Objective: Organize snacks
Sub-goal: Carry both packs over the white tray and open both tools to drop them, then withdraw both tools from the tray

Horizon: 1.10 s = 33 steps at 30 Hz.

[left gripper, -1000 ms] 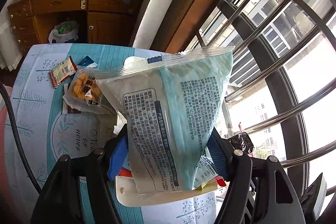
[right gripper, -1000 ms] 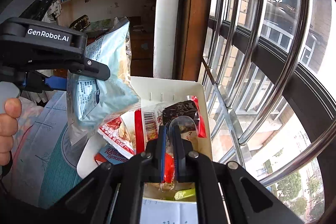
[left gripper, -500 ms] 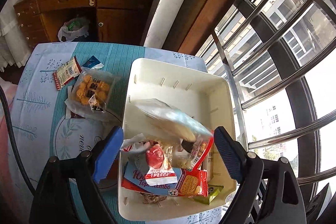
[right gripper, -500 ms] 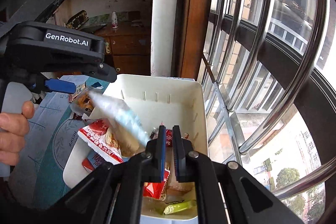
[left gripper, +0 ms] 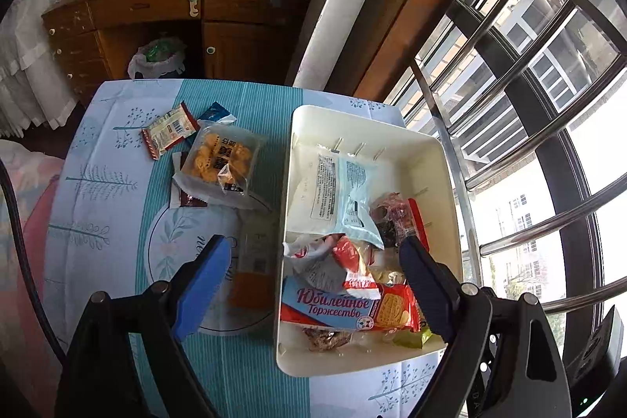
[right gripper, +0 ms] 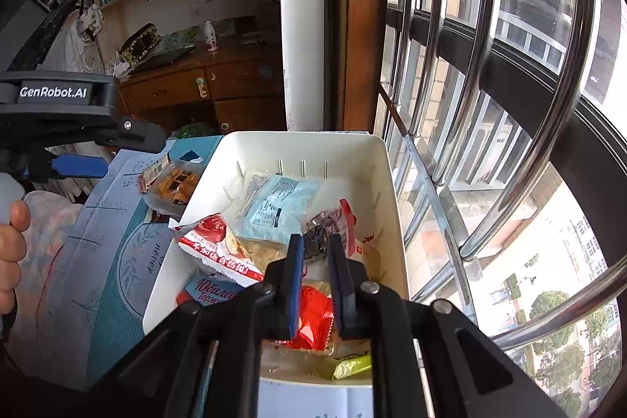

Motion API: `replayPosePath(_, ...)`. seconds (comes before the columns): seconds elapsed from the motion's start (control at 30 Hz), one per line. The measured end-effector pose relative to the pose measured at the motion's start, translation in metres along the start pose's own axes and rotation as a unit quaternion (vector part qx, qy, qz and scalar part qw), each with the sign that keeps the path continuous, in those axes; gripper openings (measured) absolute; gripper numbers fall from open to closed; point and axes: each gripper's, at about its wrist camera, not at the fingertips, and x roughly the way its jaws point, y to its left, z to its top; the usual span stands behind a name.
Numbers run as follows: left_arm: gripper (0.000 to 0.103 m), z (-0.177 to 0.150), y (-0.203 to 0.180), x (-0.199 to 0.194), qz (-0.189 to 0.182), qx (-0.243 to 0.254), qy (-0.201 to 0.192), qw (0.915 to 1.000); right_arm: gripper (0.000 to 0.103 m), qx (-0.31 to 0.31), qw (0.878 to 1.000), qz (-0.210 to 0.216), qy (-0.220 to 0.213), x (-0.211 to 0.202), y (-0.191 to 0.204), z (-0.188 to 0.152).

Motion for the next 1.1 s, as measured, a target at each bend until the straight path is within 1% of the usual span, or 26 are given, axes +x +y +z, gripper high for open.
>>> replayPosePath(0.1, 0.087, -0.010, 0.011, -0.011, -0.002, 0.006, -0.005, 1.0000, 0.018, 0.015, 1.000, 0.009, 0.005, -0.004, 0.005, -0.002)
replayPosePath(0.3, 0.087, -0.026, 0.042, -0.034, -0.003, 0.012, -0.014, 0.9998, 0.020, 0.031, 0.999, 0.018, 0.020, -0.010, 0.022, -0.006)
replayPosePath(0.43, 0.087, -0.032, 0.071, -0.050, -0.008, 0.017, -0.017, 0.9997, 0.028, 0.050, 0.998, 0.021, 0.025, -0.015, 0.037, -0.006)
replayPosePath(0.53, 0.087, -0.036, 0.094, -0.064, -0.006, 0.031, -0.020, 0.9993, 0.030, 0.072, 0.997, 0.027, 0.032, -0.018, 0.050, -0.007)
replayPosePath(0.67, 0.087, -0.038, 0.126, -0.079, -0.006, 0.042, -0.022, 0.9989, 0.032, 0.105, 0.993, 0.032, 0.049, -0.021, 0.070, -0.008)
replayPosePath(0.73, 0.087, -0.038, 0.143, -0.085, -0.009, 0.044, -0.020, 0.9988, 0.035, 0.122, 0.990, 0.034, 0.056, -0.022, 0.081, -0.010)
replayPosePath(0.9, 0.087, -0.037, 0.183, -0.098, -0.015, 0.056, -0.016, 0.9982, 0.035, 0.152, 0.985, 0.045, 0.072, -0.024, 0.113, -0.015)
replayPosePath(1.1, 0.087, -0.030, 0.214, -0.108, -0.025, 0.082, -0.006, 0.9963, 0.036, 0.187, 0.978, 0.049, 0.082, -0.024, 0.152, -0.023)
